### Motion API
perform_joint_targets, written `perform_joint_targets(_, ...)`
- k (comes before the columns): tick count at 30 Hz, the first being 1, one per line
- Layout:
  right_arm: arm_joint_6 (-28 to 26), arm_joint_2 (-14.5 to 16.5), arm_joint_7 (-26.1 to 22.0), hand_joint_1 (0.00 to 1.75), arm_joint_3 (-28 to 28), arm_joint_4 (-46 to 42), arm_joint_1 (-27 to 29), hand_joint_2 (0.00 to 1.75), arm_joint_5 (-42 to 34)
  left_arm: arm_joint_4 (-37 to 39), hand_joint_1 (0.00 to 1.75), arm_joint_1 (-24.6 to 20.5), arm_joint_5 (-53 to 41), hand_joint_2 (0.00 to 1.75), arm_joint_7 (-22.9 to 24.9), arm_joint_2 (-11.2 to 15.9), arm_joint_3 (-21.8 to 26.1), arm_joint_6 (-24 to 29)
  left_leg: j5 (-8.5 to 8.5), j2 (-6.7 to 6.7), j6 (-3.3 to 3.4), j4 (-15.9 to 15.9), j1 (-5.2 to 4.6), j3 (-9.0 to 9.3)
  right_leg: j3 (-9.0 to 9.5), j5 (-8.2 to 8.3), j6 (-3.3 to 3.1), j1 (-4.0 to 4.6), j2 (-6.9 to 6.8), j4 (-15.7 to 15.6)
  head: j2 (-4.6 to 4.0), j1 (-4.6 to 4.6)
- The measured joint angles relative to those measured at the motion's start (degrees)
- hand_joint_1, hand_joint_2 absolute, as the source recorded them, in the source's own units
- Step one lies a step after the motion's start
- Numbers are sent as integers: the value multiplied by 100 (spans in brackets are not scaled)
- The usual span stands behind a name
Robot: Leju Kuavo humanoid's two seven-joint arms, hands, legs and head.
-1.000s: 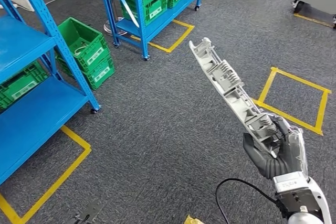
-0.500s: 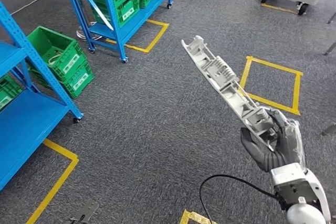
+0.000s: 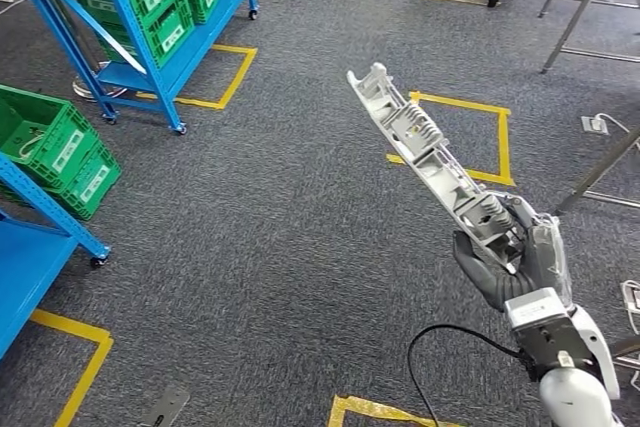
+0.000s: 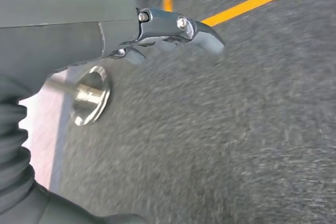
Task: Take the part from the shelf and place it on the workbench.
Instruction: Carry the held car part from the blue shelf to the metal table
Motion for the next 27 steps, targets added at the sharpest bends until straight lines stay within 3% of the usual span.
perform_joint_targets(2,-57,-20,3,175,-55,-125,244,175,-1,0,0,-6,-67,175,-58,-4,-10,5,-12,88,83,-31,-15,20,-39,20,71,-22,84,-16,1,-3)
perform_joint_targets(4,-94,-33,8,175,-120,-249,467,175,10,-1,0,-20,-118,175,-94,-1,-19,11,-6,212,166,-52,-13,48,-137,-78,123,-6,-110,147,1,30)
perform_joint_targets(6,-153,-37,12,175,-176,-377,665,175,20,-2,0,-34,-142,175,-135,12,-22,18,-22,341,227,-60,-31,73,-423,-385,158,8,-439,760,1,68)
perform_joint_targets(8,-235,-34,10,175,-242,-506,886,175,21,-2,0,-48,-186,175,-169,15,-34,21,-45,477,256,-59,-62,91,-760,-658,176,-6,-562,1464,0,73)
perform_joint_targets(9,-268,-32,8,175,-284,-560,992,175,20,-2,0,-62,-219,175,-175,15,-48,19,-58,543,259,-59,-71,102,-816,-664,175,-9,-575,1587,0,74)
perform_joint_targets(10,-289,-30,8,175,-327,-605,1084,175,21,-2,0,-80,-255,175,-167,15,-69,15,-73,608,256,-59,-78,118,-749,-566,170,-9,-588,1475,0,74)
perform_joint_targets(13,-312,-24,12,175,-419,-722,1298,175,74,-2,0,-139,-338,175,-76,19,-135,-15,-138,787,200,-57,-104,193,-127,-161,125,21,-813,392,0,69)
perform_joint_targets(15,-356,-22,22,175,-482,-830,1467,175,120,-2,0,-154,-408,175,37,21,-178,-56,-170,879,144,-67,-132,236,66,-128,62,60,-901,68,0,59)
perform_joint_targets(17,-420,-18,38,175,-578,-960,1687,175,134,-1,0,-150,-483,175,139,19,-219,-97,-188,956,82,-93,-130,266,69,-116,-16,71,-783,53,1,56)
perform_joint_targets(19,-460,-4,52,175,-673,-1078,1877,175,137,-1,0,-145,-536,175,195,18,-266,-114,-303,838,21,34,-110,223,84,-99,-83,52,-672,14,2,45)
perform_joint_targets(21,-475,27,67,175,-724,-1164,1986,175,158,0,0,-138,-588,175,238,15,-314,-133,-608,603,-8,604,-99,-52,98,-89,-128,31,-558,-12,2,21)
perform_joint_targets(23,-499,84,94,175,-746,-1225,2083,175,223,0,0,-124,-666,175,305,15,-358,-180,-861,502,-12,1317,-99,-442,103,-91,-148,30,-422,-14,1,8)
perform_joint_targets(24,-520,123,110,175,-753,-1251,2143,175,263,0,0,-119,-712,175,344,20,-385,-206,-852,485,-11,1482,-99,-558,107,-92,-150,31,-345,-14,1,6)
perform_joint_targets(25,-545,163,123,175,-757,-1273,2202,175,298,0,0,-119,-758,175,385,28,-413,-230,-724,470,-5,1423,-98,-566,113,-92,-149,29,-267,-14,0,6)
perform_joint_targets(27,-601,241,135,175,-761,-1338,2320,175,352,0,0,-138,-849,175,437,52,-478,-272,-300,336,12,815,-86,-322,125,-91,-132,15,-114,-13,0,5)
